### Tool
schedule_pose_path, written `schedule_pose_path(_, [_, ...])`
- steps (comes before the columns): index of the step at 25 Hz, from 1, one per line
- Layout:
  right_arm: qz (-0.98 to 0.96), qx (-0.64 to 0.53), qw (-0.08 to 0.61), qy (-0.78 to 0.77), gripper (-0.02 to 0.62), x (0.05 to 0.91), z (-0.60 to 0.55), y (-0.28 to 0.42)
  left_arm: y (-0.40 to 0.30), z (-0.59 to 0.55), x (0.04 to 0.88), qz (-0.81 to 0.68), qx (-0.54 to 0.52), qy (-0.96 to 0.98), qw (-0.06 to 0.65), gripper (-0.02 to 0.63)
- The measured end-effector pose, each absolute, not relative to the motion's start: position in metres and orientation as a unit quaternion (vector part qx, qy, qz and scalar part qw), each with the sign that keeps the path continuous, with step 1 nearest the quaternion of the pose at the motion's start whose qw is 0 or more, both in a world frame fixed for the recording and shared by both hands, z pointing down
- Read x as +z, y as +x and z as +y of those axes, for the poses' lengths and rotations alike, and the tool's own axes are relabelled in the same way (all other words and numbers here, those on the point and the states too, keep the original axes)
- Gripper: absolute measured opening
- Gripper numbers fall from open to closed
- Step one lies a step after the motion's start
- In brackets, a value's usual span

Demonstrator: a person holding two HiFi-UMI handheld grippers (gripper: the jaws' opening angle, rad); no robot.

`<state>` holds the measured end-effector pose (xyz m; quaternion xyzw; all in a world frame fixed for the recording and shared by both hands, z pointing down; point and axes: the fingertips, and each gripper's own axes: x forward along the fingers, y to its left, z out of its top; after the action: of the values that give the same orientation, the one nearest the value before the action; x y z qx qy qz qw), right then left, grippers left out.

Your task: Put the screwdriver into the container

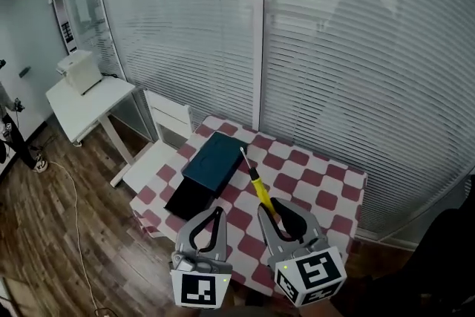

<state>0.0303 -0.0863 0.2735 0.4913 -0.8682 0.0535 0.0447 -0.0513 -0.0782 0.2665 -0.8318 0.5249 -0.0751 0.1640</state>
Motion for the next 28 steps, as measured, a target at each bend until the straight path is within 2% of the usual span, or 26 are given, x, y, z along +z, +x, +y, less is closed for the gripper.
schedule_pose_path(15, [-0.882,0.054,0.048,0.465,0.098,0.284,-0.110,-0.038,-0.121,-0.094,0.262,0.554,-0.052,-0.818,0.144,0.000])
schedule_pose_path(21, [-0.868,0.054,0.055,0.491,0.098,0.289,-0.137,-0.082,-0.164,-0.127,0.263,0.521,-0.056,-0.834,0.170,0.000])
schedule_pose_path(28, [-0.843,0.046,0.064,0.532,0.098,0.290,-0.162,-0.121,-0.203,-0.168,0.261,0.486,-0.021,-0.859,0.158,0.000])
